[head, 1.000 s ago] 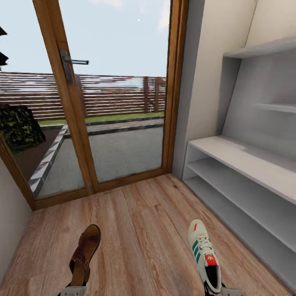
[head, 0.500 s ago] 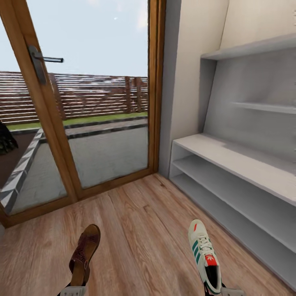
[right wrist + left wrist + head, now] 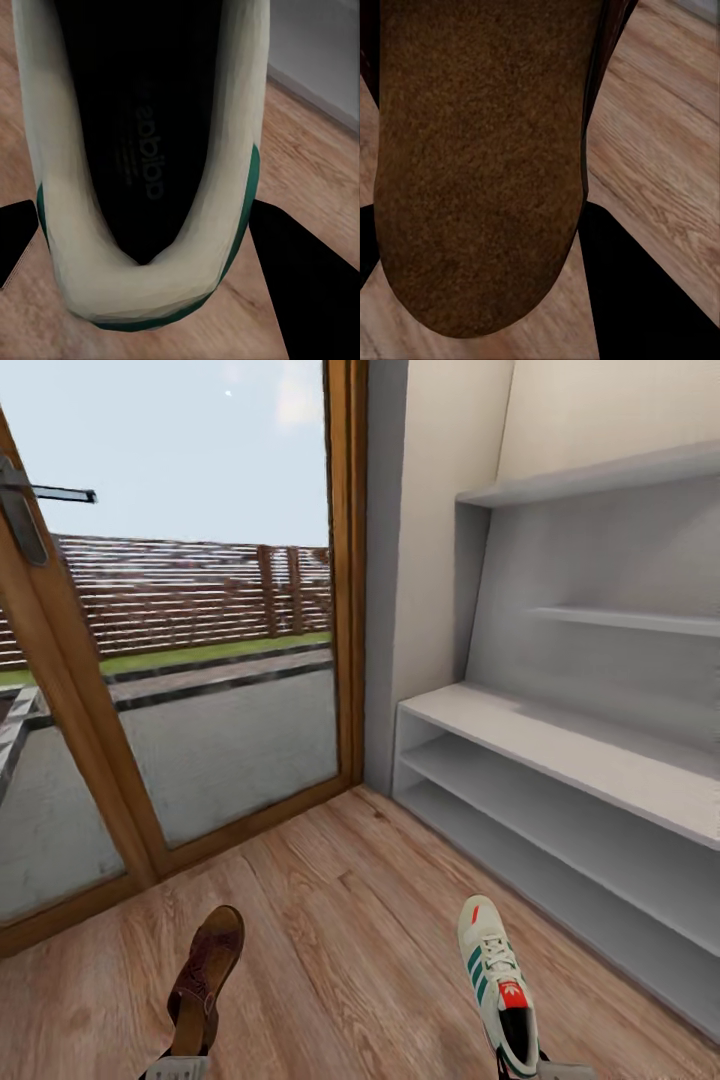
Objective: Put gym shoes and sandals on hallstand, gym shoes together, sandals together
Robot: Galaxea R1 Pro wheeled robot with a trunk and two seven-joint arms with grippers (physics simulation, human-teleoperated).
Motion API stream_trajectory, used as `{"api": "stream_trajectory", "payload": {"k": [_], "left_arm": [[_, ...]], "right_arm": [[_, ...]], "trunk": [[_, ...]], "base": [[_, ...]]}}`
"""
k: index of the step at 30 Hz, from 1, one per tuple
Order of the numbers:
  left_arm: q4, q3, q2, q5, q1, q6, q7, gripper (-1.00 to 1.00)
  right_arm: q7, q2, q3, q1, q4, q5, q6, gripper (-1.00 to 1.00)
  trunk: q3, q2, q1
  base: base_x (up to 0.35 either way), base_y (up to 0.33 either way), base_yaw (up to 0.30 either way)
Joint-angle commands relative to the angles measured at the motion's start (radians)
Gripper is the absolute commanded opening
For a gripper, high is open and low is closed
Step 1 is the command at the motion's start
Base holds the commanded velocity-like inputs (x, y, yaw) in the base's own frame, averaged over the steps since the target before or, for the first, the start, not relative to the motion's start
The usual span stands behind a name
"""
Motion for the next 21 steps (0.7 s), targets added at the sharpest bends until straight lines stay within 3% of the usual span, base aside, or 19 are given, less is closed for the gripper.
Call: {"api": "stream_trajectory", "payload": {"k": [1, 21], "left_arm": [[0.001, 0.004, 0.0, -0.004, -0.001, -0.003, -0.007, -1.0], [0.001, 0.004, -0.001, -0.004, -0.001, -0.003, -0.008, -1.0]], "right_arm": [[-0.006, 0.0, -0.002, -0.001, 0.001, 0.01, -0.002, -1.0], [-0.006, 0.0, -0.002, -0.001, 0.001, 0.01, -0.002, -1.0]], "trunk": [[-0.001, 0.0, 0.0], [-0.001, 0.0, 0.0]], "base": [[0.152, 0.288, -0.277], [0.167, 0.285, -0.282]]}}
